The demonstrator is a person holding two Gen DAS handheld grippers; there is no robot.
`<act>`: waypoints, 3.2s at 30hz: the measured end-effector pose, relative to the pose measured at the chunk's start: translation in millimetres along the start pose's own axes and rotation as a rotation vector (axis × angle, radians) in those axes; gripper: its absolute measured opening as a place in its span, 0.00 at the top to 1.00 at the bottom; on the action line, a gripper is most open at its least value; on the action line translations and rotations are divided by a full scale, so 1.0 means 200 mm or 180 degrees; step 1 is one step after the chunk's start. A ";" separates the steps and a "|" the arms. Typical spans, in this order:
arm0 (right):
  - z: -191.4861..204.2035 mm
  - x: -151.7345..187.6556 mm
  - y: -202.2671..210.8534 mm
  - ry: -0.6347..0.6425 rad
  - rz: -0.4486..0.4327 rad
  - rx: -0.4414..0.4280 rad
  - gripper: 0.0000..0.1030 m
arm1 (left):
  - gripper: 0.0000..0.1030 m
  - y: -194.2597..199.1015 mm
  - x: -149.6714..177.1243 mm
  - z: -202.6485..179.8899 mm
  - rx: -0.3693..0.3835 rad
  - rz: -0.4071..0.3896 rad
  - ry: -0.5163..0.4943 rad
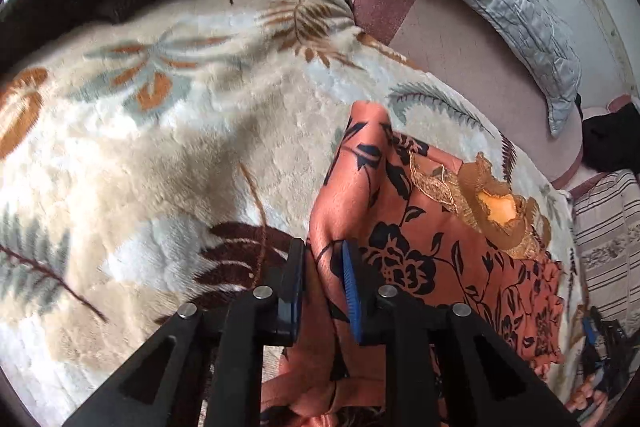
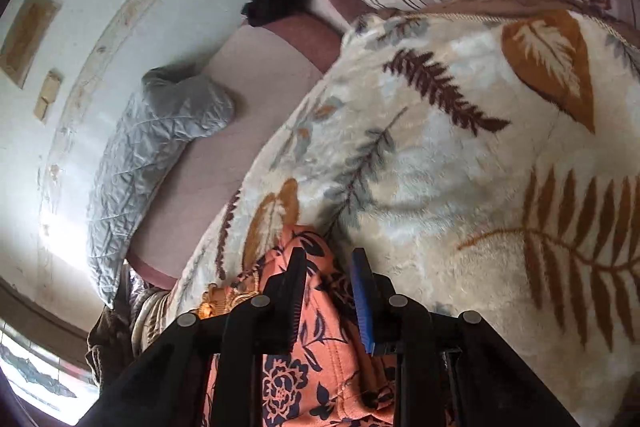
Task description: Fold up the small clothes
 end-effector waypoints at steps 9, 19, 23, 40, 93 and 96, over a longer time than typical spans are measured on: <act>0.22 0.37 -0.38 0.0790 0.1373 0.0156 0.77 | 0.50 0.09 0.08 -0.35 -0.0479 -0.0562 -0.1136; 0.14 0.20 -0.24 0.0459 0.0832 0.0034 0.75 | 0.50 -0.02 0.07 -0.22 -0.0561 -0.0214 -0.0851; 0.08 0.24 -0.36 0.0335 0.1169 0.0115 0.77 | 0.47 -0.15 0.08 -0.12 -0.0874 0.0091 -0.0743; 0.24 0.40 -0.34 0.0803 0.1599 -0.0106 0.74 | 0.36 -0.02 0.09 -0.04 -0.0737 0.0046 -0.0544; -0.49 1.04 0.74 0.0818 0.2158 -0.0079 0.91 | 0.89 0.69 1.30 0.50 -0.0131 0.0871 -0.0440; -0.53 1.06 0.69 0.0727 0.2267 0.0034 0.87 | 0.44 0.62 1.29 0.52 -0.0276 0.1003 -0.0417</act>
Point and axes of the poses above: each gripper's, at about its wrist camera, not at the fingertips, and y roughly against the way its jaws point, z to its left, x to its underside, the point moved 3 cm from there along -y, roughly the way its jaws point, and after that the axes turned 5 degrees about z, right-handed, at the moved point
